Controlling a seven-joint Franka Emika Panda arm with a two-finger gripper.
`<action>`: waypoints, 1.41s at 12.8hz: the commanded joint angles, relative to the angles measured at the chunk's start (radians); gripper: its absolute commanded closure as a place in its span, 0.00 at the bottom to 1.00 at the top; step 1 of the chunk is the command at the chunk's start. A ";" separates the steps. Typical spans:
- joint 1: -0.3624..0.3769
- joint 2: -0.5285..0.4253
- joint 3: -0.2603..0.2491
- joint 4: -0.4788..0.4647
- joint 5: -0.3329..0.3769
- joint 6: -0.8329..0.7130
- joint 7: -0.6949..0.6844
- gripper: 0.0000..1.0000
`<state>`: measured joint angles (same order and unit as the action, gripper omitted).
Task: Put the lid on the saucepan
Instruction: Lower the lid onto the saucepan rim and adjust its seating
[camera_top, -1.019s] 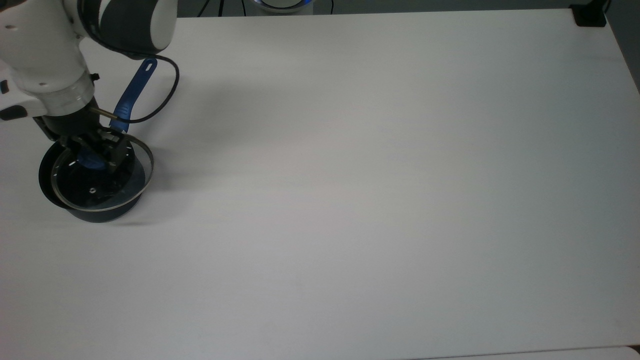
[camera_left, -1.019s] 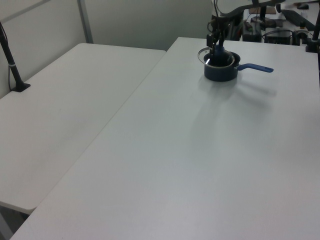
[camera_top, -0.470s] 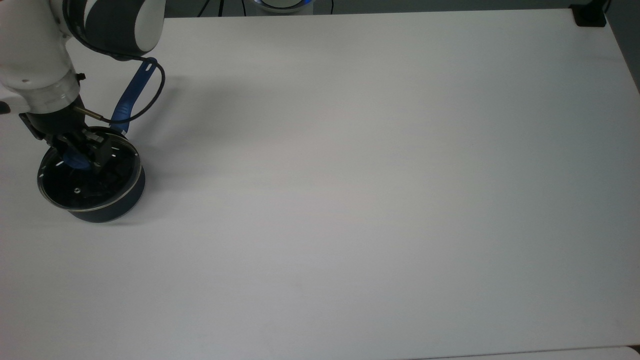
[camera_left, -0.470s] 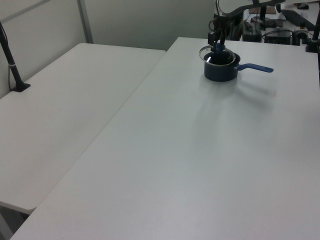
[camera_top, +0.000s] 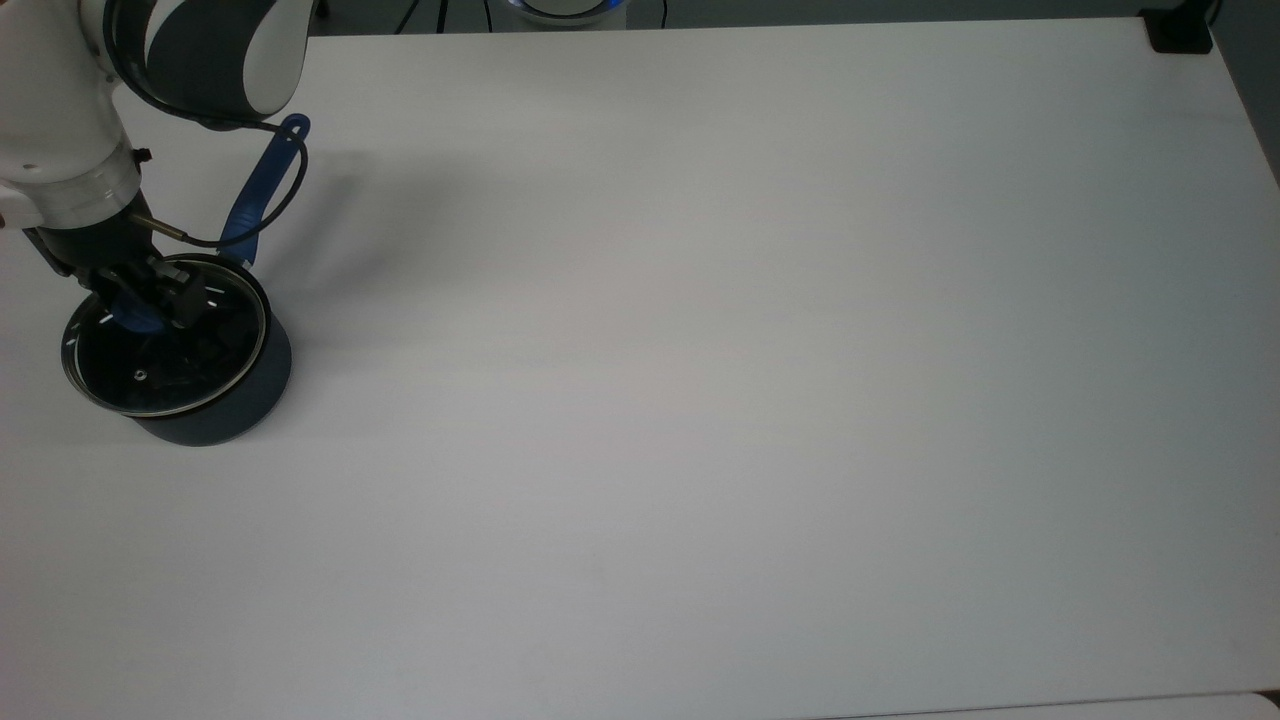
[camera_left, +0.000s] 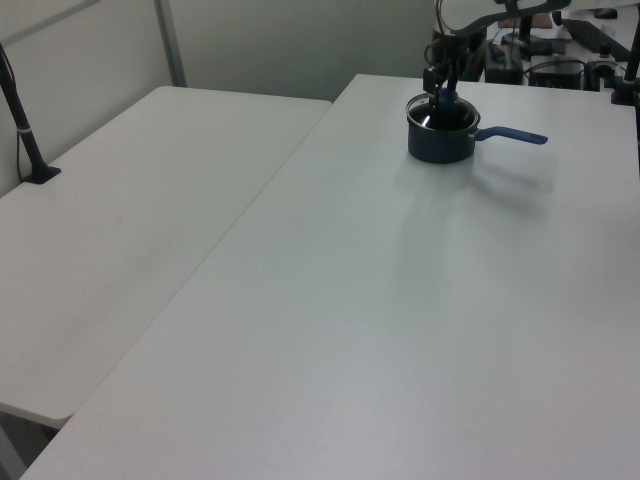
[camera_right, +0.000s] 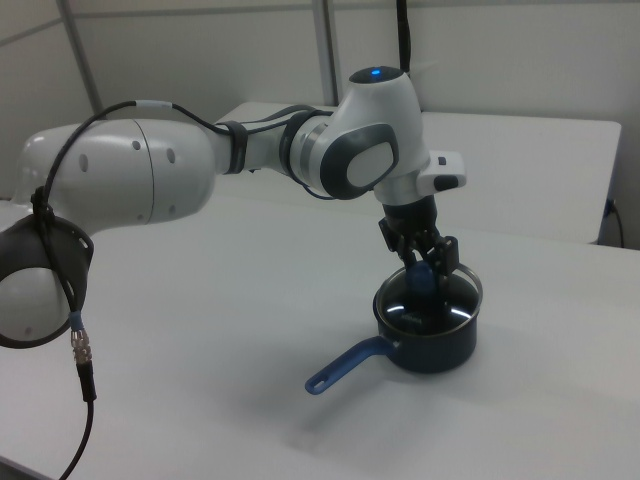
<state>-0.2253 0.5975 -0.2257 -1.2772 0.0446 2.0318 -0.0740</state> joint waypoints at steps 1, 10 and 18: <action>0.011 -0.013 -0.030 -0.031 0.055 -0.021 -0.046 0.62; 0.017 -0.013 -0.050 -0.047 0.083 -0.065 -0.084 0.62; 0.023 -0.013 -0.050 -0.059 0.043 -0.127 -0.092 0.67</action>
<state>-0.2248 0.5898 -0.2541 -1.2806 0.1124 1.9503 -0.1487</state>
